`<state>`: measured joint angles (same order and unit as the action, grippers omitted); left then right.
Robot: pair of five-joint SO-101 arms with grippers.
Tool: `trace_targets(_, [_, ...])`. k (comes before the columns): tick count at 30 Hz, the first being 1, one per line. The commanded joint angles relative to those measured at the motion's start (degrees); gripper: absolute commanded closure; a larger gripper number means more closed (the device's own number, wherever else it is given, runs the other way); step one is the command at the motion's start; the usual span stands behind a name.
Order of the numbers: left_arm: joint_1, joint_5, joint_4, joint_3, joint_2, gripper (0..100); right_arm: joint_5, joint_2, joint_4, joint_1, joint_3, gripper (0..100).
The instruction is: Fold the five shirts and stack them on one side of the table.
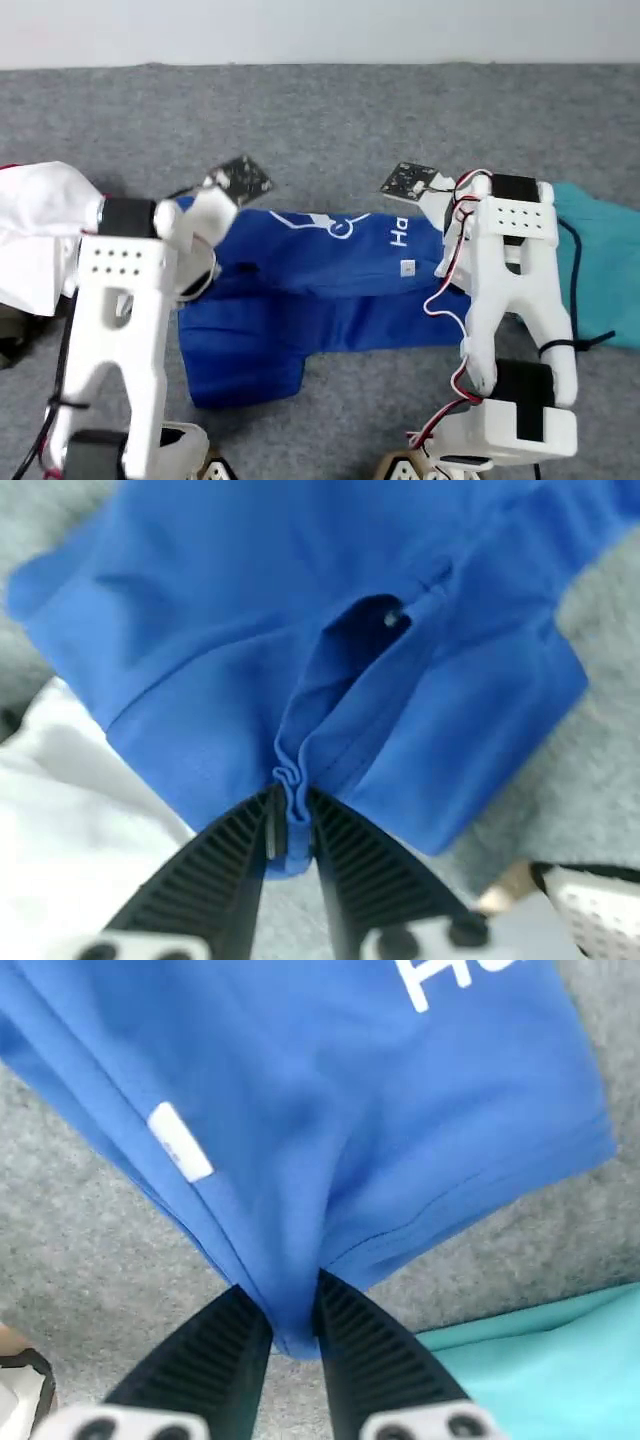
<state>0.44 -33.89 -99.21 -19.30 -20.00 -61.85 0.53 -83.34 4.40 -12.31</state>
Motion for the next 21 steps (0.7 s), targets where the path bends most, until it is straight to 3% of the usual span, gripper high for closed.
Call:
trace_targets(1, [-0.26,-0.88,-1.41,-5.23,-5.98,99,-2.2,2.95,-0.92,0.92,2.2,98.8])
trace_targets(17, [-0.35,-3.08,-1.41,-13.76,-9.05,99,-3.96,3.3,-3.3,1.45,1.76,98.3])
trace_targets(21, [-0.35,-2.99,-1.49,-13.67,-10.11,90,-3.96,3.38,-5.67,2.42,2.2,92.9])
